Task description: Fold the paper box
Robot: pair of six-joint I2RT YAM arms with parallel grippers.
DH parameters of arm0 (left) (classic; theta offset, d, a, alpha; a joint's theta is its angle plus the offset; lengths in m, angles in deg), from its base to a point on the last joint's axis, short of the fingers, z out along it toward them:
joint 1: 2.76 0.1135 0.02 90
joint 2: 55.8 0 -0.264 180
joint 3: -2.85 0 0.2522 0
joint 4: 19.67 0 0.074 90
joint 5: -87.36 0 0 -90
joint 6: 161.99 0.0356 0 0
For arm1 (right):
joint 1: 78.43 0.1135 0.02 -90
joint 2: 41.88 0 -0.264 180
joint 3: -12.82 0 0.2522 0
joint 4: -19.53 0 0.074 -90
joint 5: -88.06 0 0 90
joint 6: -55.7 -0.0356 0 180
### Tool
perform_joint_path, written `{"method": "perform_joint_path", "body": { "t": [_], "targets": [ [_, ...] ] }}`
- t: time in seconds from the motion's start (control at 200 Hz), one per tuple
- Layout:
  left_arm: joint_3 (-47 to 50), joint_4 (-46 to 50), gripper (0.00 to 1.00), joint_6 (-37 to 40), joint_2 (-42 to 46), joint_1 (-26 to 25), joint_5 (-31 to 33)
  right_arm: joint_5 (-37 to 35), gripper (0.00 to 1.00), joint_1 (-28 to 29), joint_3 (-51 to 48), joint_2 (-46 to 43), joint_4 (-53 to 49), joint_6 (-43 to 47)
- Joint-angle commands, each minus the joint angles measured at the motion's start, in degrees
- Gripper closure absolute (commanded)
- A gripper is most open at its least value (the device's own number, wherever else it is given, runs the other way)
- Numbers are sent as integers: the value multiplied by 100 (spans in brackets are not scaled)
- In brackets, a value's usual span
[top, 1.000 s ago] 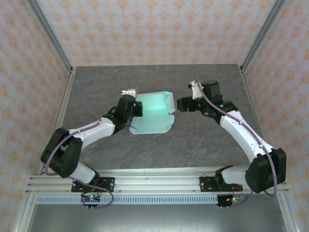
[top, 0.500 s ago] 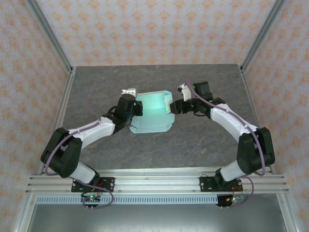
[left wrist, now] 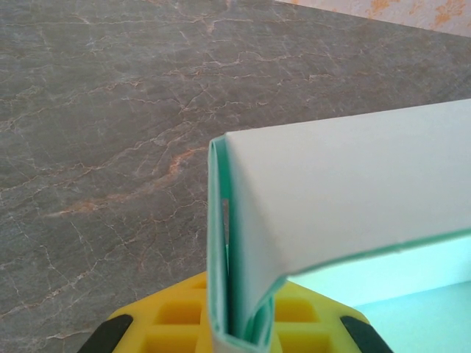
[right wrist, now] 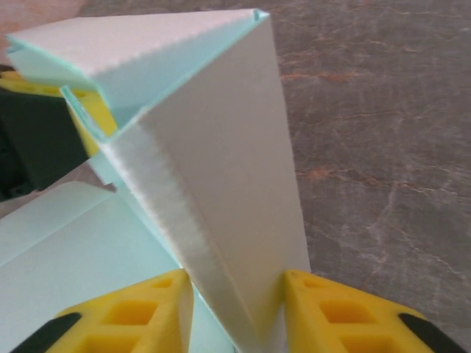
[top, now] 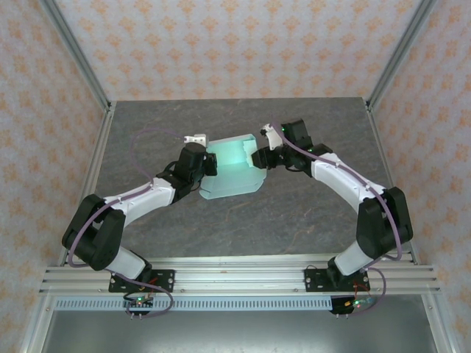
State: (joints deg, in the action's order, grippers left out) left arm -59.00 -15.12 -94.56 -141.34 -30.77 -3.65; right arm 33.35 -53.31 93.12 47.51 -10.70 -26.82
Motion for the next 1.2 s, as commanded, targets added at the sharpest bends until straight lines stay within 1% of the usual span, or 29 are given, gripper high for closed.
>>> {"method": "perform_joint_path", "body": {
  "t": [0.0,0.08,0.18,0.31,0.435,0.52,0.721,0.936,1.191],
  "targets": [
    [-165,-37,100,104,45,-85,-294,-1049,69,191,318,111,233,-122],
    [-156,-37,100,104,46,-91,-321,-1571,71,318,339,122,286,-244],
    [-145,-58,100,98,55,-87,-341,-2150,70,506,372,147,335,-333],
    [-130,-89,100,70,55,-98,-369,-3225,71,858,488,253,348,-425],
    [-139,-105,100,42,39,-100,-391,-4214,76,1180,760,531,287,-593],
    [-139,-96,100,27,45,-115,-377,-4872,79,1322,1032,768,71,-800],
    [-130,-71,100,7,72,-121,-334,-6382,84,1711,1484,1274,-367,-968],
    [-86,-63,100,-7,149,-125,-262,-7018,91,1733,1292,1261,-169,-1223],
    [1,-86,100,-54,226,-124,-111,-7825,93,1724,1397,1409,-420,-1435]
  ]
}}
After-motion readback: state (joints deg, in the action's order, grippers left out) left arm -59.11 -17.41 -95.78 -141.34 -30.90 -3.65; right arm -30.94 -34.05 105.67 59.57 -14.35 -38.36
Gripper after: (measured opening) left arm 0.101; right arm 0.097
